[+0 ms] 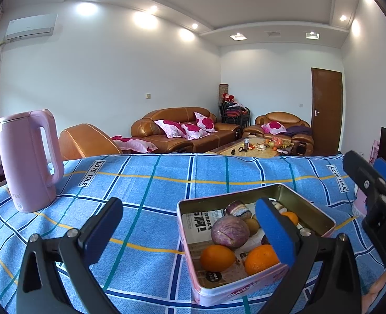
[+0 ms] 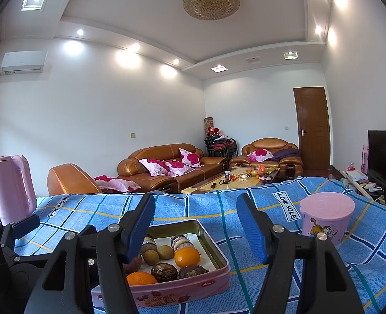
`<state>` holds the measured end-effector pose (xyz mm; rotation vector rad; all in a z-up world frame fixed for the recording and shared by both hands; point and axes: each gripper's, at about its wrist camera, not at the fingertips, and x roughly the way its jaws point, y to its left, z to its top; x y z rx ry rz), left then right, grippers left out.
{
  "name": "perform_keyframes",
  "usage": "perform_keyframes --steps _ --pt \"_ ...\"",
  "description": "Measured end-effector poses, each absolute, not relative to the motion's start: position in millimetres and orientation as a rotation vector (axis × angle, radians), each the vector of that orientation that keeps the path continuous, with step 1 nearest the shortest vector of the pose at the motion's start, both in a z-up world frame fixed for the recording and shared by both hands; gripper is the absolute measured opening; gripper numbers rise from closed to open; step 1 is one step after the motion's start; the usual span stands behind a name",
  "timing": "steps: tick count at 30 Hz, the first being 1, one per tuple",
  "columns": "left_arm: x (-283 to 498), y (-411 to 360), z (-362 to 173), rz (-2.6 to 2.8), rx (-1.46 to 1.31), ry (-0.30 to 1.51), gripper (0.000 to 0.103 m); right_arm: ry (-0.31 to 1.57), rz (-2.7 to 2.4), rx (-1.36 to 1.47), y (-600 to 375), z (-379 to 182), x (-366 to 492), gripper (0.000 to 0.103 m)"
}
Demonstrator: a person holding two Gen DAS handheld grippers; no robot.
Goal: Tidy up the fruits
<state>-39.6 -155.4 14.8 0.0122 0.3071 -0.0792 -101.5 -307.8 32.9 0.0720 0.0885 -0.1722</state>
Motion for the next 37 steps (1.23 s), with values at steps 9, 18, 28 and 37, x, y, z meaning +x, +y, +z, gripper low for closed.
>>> perform_keyframes --steps 9,18,28,37 --pt "-37.6 -155.0 14.3 -0.073 0.020 0.308 0.103 0.092 -0.174 0.072 -308.5 32.7 -102.1 0.067" --pt "-36.7 -155.1 14.1 -0.071 0.021 0.310 0.103 0.095 -0.176 0.070 -309.3 33.7 -102.9 0.067" --pt "-35.9 -155.3 11.8 -0.081 0.016 0.321 0.103 0.102 -0.187 0.076 -311.4 33.7 -103.2 0.067" --pt "-35.2 -155.8 10.1 -0.084 0.016 0.327 0.103 0.118 -0.206 0.090 -313.7 33.2 -100.1 0.067"
